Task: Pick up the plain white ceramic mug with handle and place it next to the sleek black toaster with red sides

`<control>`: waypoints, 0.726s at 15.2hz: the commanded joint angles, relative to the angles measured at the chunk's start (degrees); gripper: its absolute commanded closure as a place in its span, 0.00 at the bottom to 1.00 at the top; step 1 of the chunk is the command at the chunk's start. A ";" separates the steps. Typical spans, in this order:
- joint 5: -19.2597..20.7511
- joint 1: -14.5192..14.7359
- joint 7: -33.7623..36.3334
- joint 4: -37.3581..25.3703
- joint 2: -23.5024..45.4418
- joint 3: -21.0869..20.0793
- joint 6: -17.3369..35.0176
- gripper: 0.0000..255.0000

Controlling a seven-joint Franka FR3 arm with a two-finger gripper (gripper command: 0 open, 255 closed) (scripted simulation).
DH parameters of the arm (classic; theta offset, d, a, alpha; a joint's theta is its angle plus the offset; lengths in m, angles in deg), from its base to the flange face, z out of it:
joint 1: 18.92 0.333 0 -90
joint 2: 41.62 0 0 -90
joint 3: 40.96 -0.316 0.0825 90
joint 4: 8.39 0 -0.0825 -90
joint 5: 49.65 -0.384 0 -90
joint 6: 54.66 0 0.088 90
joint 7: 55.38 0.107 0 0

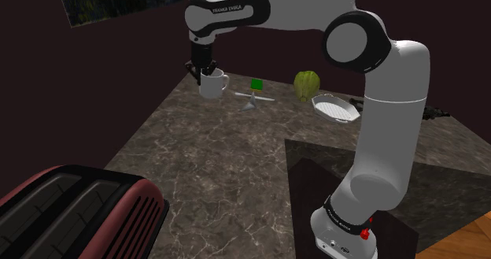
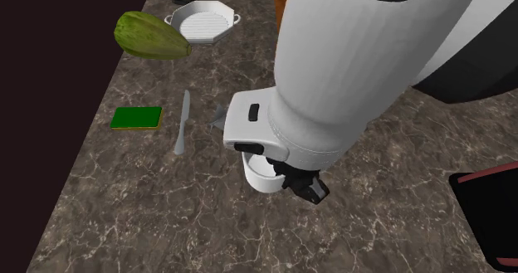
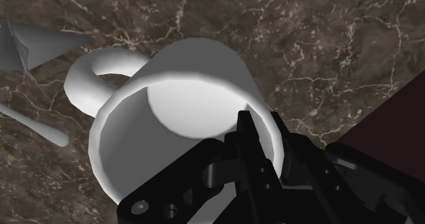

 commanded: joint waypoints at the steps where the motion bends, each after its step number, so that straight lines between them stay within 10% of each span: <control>1: -0.04 -0.05 -0.17 -1.55 -0.05 0.01 -1.59 1.00; 11: -0.11 0.14 -0.41 -9.45 0.08 -0.04 -9.36 1.00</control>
